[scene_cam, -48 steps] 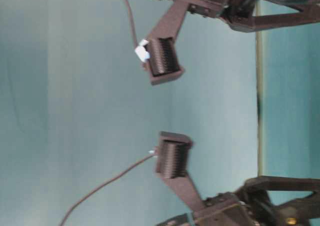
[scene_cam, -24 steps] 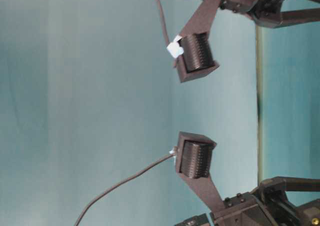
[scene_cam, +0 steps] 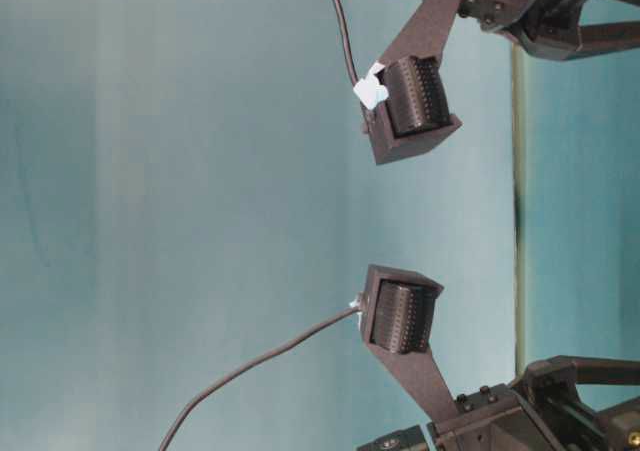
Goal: Insert the washer onto the shaft with both hands.
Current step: 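Lower left gripper over the washer and right gripper over the shaft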
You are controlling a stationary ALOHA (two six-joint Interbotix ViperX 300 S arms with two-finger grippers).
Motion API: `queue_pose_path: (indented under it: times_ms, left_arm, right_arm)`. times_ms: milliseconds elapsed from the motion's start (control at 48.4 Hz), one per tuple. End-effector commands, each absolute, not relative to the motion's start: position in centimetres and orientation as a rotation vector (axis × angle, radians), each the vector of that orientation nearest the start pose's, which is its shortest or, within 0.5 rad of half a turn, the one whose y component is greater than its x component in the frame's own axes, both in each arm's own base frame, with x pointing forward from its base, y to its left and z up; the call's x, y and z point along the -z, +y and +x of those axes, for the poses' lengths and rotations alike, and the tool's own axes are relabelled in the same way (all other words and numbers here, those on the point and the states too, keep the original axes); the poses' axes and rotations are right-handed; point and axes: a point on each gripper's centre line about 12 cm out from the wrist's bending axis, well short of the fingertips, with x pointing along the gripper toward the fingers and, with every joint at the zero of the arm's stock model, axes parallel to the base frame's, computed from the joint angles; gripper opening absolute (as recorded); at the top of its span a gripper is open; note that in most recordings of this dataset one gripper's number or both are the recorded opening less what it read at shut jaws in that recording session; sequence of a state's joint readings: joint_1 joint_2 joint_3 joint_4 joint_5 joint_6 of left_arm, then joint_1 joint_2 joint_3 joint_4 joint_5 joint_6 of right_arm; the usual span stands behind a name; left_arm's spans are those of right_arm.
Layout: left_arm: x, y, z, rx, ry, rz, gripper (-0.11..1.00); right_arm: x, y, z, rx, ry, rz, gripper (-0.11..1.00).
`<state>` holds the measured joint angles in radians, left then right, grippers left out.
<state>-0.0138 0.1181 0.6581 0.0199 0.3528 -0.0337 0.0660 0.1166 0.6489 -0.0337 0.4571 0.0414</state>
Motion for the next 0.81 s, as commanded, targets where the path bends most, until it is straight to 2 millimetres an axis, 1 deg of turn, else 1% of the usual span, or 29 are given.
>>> queue_pose_path:
  times_ms: [0,227,785]
  left_arm:
    - [-10.5,-0.3,36.2,-0.004,1.106,-0.002,0.96]
    - [-10.7,-0.3,36.5,-0.004,1.087,-0.002,0.96]
    - [-10.3,-0.3,36.4,-0.005,1.095,-0.004,0.96]
  right_arm:
    - [-10.2,1.6,35.2,-0.033,1.209,-0.044,0.92]
    - [-9.7,0.8,34.8,-0.016,1.208,-0.032,0.92]
    - [-9.0,1.0,34.6,-0.017,1.219,-0.029,0.92]
